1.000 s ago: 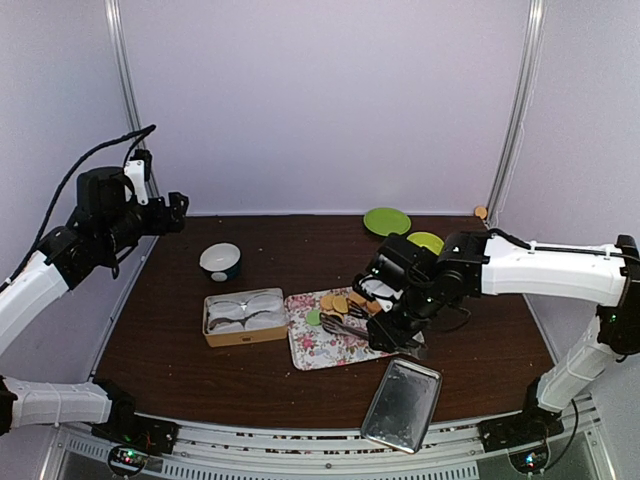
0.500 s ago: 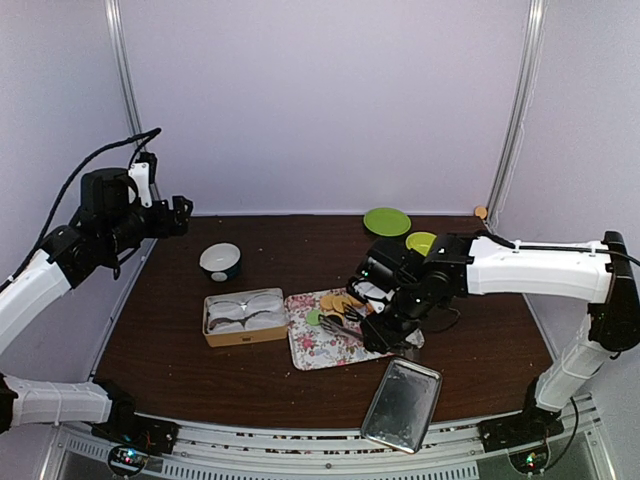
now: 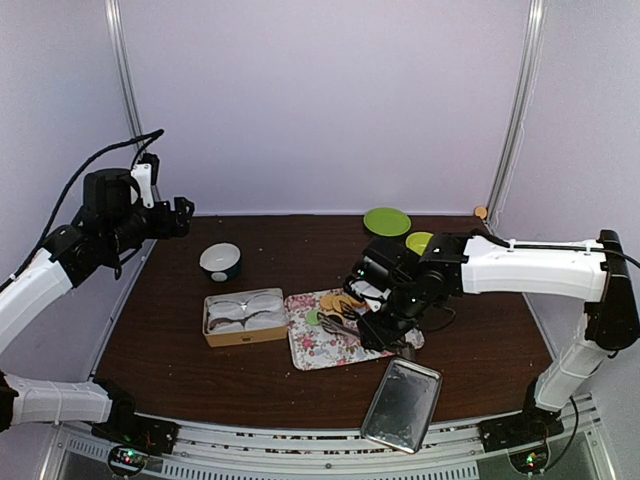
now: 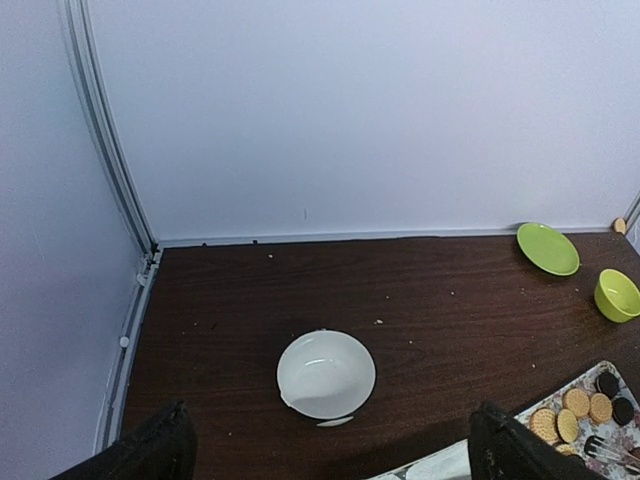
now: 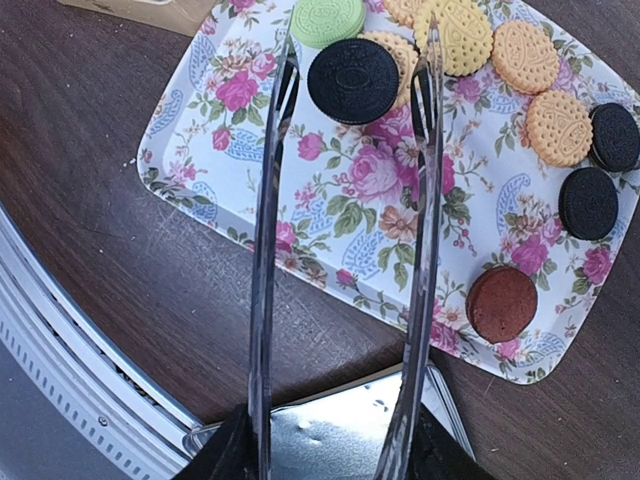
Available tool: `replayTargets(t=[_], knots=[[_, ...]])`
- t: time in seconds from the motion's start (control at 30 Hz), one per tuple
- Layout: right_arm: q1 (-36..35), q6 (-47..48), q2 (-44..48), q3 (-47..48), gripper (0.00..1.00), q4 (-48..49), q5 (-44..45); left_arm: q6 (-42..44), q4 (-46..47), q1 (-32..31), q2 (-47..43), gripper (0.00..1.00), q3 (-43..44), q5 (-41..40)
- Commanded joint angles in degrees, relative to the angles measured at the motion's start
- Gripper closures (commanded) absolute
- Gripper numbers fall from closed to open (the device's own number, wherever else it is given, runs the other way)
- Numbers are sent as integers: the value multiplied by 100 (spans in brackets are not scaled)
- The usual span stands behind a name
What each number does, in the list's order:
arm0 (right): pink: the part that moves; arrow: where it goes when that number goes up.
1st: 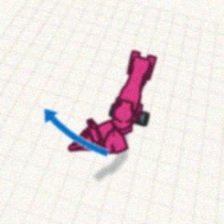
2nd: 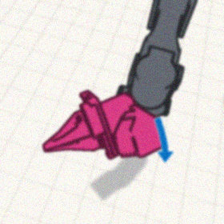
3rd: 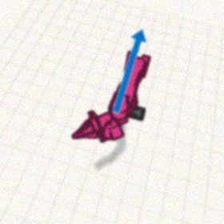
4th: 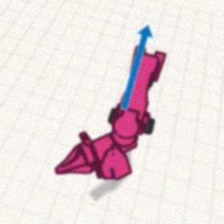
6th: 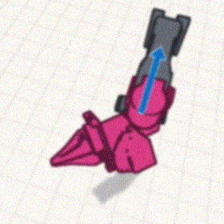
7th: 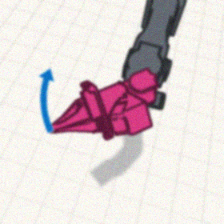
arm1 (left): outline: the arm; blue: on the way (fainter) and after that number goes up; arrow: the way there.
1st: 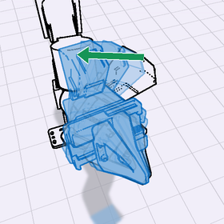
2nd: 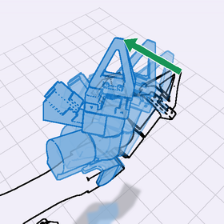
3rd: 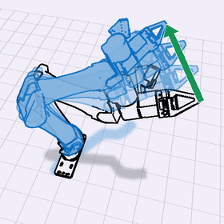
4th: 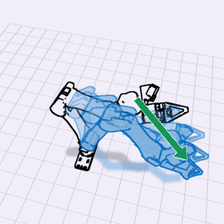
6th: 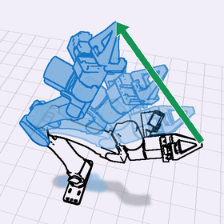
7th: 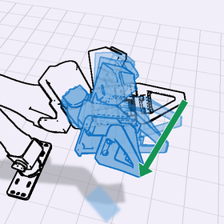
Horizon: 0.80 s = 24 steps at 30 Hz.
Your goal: Pack the cookies
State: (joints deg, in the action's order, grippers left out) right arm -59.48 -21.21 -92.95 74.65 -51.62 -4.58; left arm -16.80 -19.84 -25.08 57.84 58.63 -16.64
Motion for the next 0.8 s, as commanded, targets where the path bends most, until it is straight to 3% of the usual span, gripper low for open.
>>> replayTargets(t=[0.0,0.47,0.77], knots=[[23,-50,-74,146,54,62,144,44,85,28,38,3,161,77],[45,-19,-152,128,54,49,158,45,76,26,117,3,179,74],[63,-4,-135,124,61,53,191,45,68,21,173,3,192,87]])
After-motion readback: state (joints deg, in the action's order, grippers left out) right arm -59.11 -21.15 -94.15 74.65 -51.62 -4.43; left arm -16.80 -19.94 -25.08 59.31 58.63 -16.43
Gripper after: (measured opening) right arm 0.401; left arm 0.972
